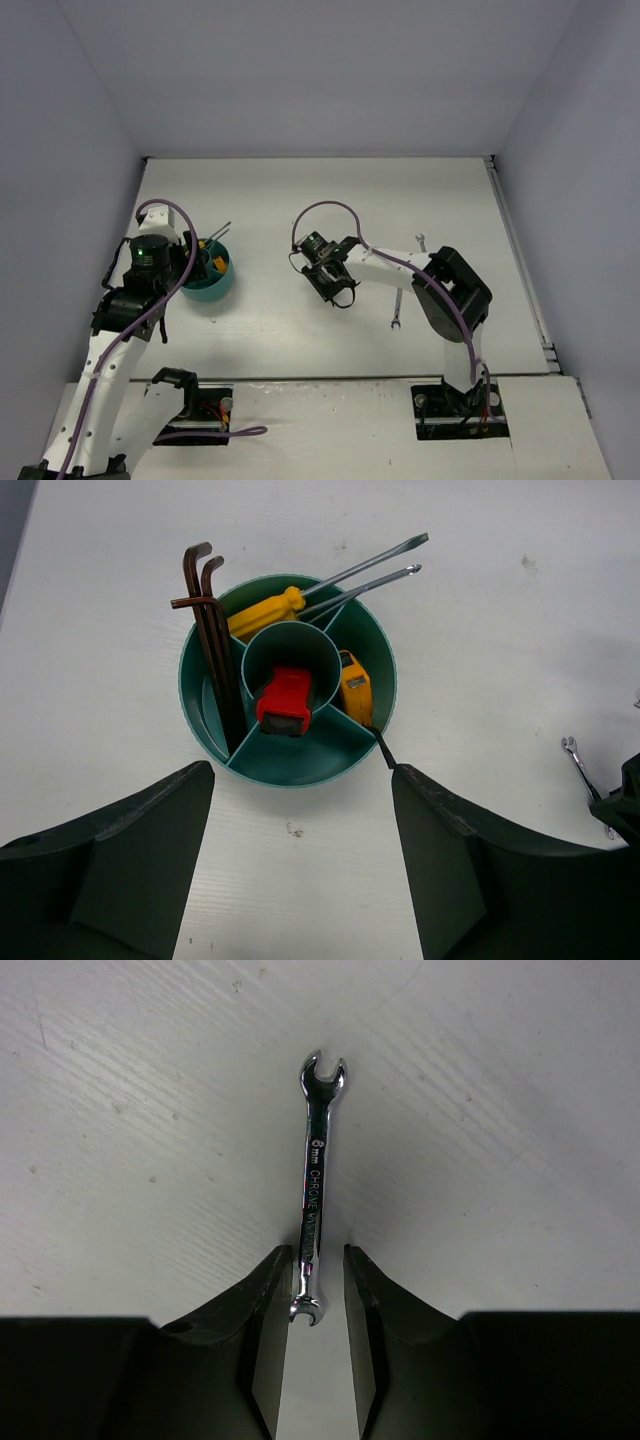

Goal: Sort the tools into containers

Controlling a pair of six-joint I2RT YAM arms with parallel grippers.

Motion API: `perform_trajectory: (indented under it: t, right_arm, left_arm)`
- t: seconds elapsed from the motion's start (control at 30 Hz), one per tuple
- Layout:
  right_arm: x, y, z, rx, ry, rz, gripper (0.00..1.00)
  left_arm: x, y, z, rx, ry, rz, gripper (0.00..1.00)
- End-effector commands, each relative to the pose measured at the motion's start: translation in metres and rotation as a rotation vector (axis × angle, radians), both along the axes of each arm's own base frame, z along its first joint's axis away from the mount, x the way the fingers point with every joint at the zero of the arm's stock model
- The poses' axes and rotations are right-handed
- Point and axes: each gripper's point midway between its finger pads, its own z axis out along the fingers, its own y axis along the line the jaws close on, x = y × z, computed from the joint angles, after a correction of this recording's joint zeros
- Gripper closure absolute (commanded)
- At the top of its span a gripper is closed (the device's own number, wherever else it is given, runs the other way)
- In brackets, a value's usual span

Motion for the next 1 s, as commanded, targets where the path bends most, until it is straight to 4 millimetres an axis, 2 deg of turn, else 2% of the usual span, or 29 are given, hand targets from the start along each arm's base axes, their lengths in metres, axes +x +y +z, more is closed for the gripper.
perform_trajectory:
  t: [0.0, 0.37, 0.7, 0.77, 0.87, 0.9, 0.97]
  right_arm:
    - [-0.022, -0.019, -0.008, -0.093, 0.093, 0.035, 0.75]
    - [-0.001, 0.008, -0.011, -0.062, 0.099, 0.082, 0.75]
    - [0.004, 0.002, -0.029, -0.087, 0.141, 0.063, 0.76]
    - [0.003, 0.001, -0.032, -0.092, 0.149, 0.063, 0.79]
    - [0.0, -0.004, -0.039, -0.113, 0.165, 0.07, 0.96]
    - [0.0, -0.005, -0.04, -0.116, 0.163, 0.071, 0.99]
    - [0.003, -0.005, -0.037, -0.119, 0.149, 0.069, 1.0]
  left_arm:
    - [0.01, 0.001, 0.014, 0.002, -0.063, 0.0, 0.32]
    - [0.009, 0.0, 0.013, 0.001, -0.064, -0.01, 0.32]
    - [0.01, -0.001, 0.013, 0.0, -0.063, -0.012, 0.32]
    - [0.009, -0.002, 0.014, -0.003, -0.065, -0.016, 0.32]
    - [0.011, -0.012, 0.018, -0.026, -0.085, -0.073, 0.32]
    - [0.011, -0.016, 0.02, -0.043, -0.098, -0.093, 0.32]
    - [0.011, -0.032, 0.023, -0.1, -0.11, -0.156, 0.32]
